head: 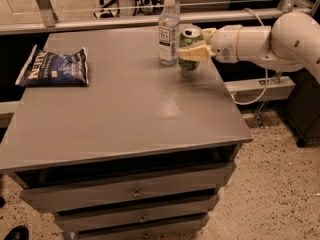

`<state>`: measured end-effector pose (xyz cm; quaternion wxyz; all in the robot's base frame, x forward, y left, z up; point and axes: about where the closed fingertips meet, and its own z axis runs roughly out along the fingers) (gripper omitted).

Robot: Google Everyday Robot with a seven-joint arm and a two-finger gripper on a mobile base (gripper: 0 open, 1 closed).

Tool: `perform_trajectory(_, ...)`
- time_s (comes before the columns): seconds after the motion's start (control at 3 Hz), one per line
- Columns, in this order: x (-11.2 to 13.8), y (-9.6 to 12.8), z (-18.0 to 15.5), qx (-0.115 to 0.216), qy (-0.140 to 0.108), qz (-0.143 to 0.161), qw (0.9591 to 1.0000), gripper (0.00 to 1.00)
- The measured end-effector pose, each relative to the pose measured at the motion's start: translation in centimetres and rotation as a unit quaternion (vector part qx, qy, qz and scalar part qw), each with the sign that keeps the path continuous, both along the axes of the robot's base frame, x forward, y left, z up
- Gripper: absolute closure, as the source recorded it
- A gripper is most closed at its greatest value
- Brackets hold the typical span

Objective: Move green can near blue plastic bottle

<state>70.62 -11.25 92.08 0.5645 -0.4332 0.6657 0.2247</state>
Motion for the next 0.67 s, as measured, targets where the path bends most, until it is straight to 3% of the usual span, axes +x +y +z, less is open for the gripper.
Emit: perform_trajectory(0.67, 2.8, 0.6, -1.5, 0.019, 0.020, -0.003, 0.9996, 0.41)
